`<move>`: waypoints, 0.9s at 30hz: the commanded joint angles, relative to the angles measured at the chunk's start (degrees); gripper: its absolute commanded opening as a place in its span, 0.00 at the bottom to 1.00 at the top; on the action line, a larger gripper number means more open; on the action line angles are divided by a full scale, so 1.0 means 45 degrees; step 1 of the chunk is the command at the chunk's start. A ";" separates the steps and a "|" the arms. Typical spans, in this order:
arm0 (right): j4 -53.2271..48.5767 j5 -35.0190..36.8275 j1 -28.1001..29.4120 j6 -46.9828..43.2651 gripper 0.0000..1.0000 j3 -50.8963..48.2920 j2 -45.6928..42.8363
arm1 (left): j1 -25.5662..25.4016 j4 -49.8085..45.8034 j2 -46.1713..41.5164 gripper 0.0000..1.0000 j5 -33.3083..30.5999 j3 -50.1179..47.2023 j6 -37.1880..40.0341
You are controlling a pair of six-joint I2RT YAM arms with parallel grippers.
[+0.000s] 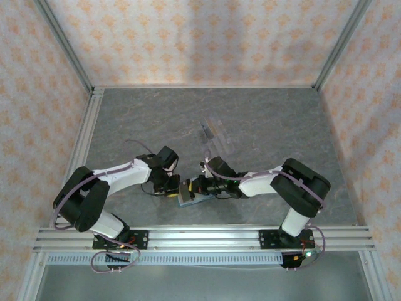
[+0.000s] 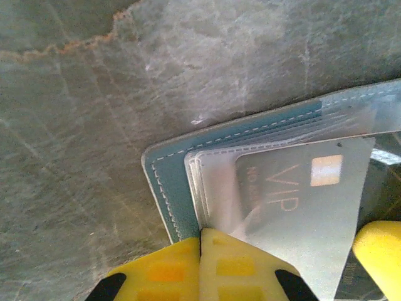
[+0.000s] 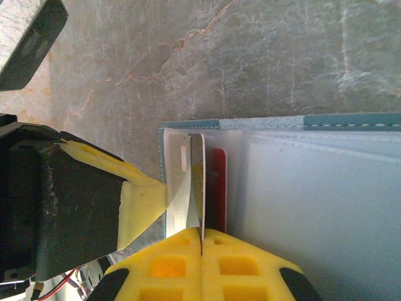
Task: Put the credit cards into the card holder
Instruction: Insert the credit card into the card slot.
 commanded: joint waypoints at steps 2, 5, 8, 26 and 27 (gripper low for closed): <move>-0.0738 0.0357 0.0102 0.0156 0.00 0.0026 0.0362 | -0.0031 0.0395 0.0381 0.03 -0.0101 -0.0862 0.0079; -0.0883 0.0395 0.0208 0.0096 0.00 0.0088 0.0388 | -0.0062 0.0532 0.0313 0.03 -0.0140 -0.1005 -0.0038; -0.1009 0.0445 0.0481 0.0069 0.00 0.0293 0.0579 | -0.0079 0.0574 0.0359 0.03 -0.0121 -0.1017 -0.0044; -0.3116 0.1606 0.0673 -0.0299 0.36 0.0916 -0.0965 | -0.0132 0.0548 0.0393 0.03 -0.0195 -0.1013 0.0150; -0.3516 0.1640 0.0620 -0.0424 0.39 0.1141 -0.1067 | -0.0123 0.0560 0.0381 0.03 -0.0199 -0.1025 0.0152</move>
